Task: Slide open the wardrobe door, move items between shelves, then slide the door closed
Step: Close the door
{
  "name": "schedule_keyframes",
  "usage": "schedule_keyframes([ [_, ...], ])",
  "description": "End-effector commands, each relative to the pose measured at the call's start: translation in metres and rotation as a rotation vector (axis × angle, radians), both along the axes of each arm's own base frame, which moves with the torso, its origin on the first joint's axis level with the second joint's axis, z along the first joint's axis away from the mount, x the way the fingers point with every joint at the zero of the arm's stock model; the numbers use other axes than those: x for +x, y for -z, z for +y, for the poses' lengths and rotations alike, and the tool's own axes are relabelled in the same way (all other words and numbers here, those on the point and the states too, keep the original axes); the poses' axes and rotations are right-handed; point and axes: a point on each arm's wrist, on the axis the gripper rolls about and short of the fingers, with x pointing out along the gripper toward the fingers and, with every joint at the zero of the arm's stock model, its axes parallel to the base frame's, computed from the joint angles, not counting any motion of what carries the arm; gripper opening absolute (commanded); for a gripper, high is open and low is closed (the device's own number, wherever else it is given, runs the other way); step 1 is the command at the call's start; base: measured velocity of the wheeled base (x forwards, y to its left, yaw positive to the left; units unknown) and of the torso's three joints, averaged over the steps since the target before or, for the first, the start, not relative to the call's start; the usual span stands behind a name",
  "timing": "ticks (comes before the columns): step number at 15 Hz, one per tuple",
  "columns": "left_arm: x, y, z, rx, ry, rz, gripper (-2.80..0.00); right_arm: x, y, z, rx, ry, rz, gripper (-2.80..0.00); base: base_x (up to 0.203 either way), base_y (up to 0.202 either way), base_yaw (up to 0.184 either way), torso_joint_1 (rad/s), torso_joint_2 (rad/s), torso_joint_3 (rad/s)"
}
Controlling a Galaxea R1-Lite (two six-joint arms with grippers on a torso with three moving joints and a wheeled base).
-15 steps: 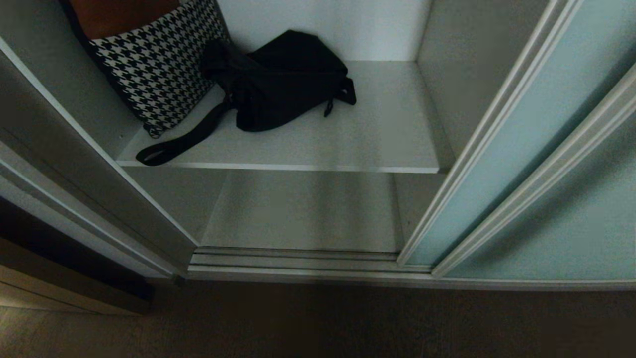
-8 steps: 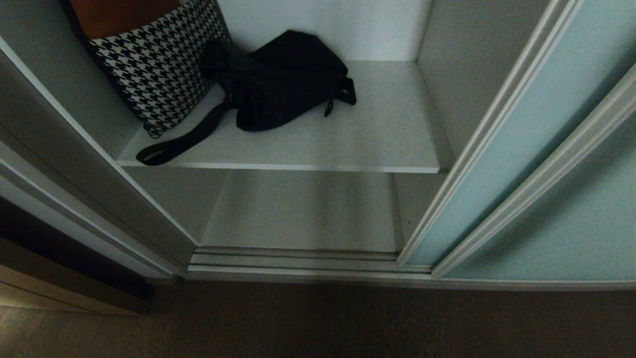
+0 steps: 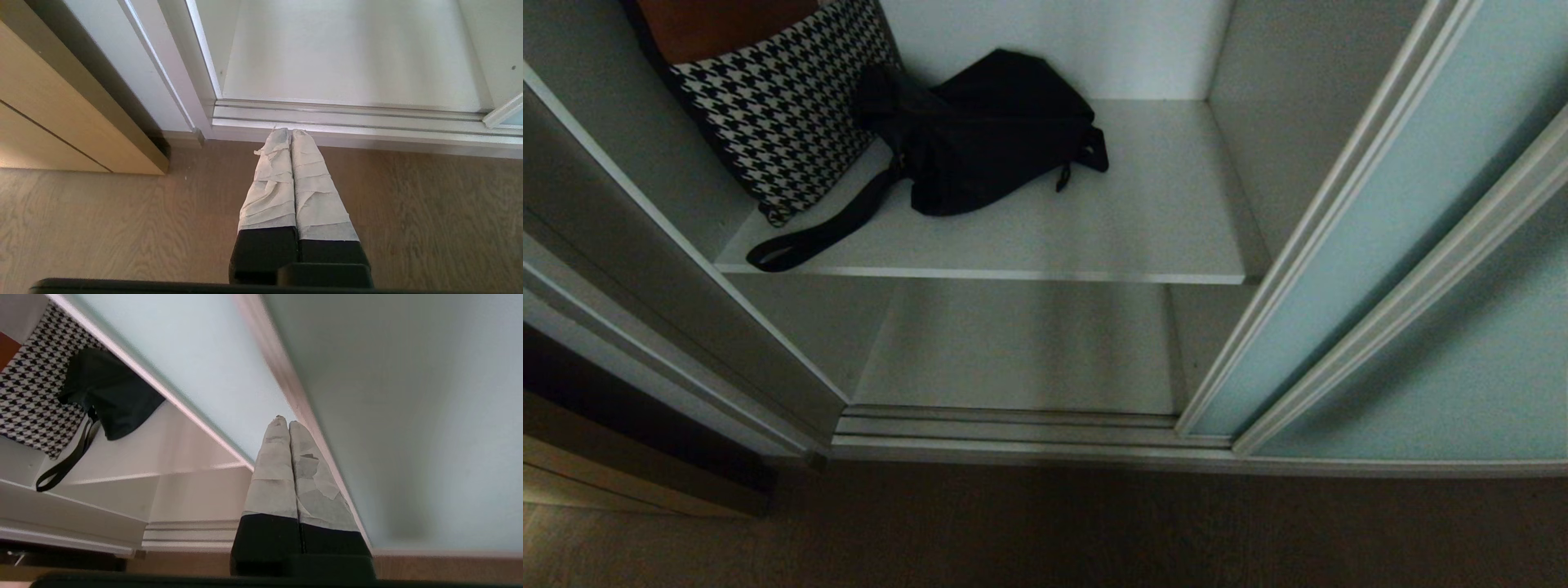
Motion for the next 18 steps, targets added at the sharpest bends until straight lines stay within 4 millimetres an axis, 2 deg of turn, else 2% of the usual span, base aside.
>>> schedule_keyframes([
  [1, 0.0, 0.0, 0.0, 0.0, 0.0, 0.001, -2.8, 0.007, 0.004, -0.001, 0.005, 0.0, 0.016, -2.8, 0.0, 0.0, 0.0, 0.0, 0.0, 0.0],
  [9, 0.0, 0.0, 0.0, 0.0, 0.0, 0.001, -2.8, 0.015, 0.003, -0.005, 0.001, 0.021, -0.008, -2.8, 0.0, 0.0, 0.0, 0.0, 0.0, 0.0],
  [13, 0.0, 0.0, 0.0, 0.0, 0.0, 0.001, -2.8, 0.023, 0.015, -0.009, 0.004, 0.037, 0.009, -2.8, 0.0, 0.0, 0.0, 0.0, 0.0, 0.0],
  [18, 0.0, 0.0, 0.0, 0.0, 0.0, 0.001, -2.8, 0.026, 0.016, -0.009, -0.002, 0.03, 0.004, -2.8, 0.0, 0.0, 0.0, 0.0, 0.0, 0.0],
])
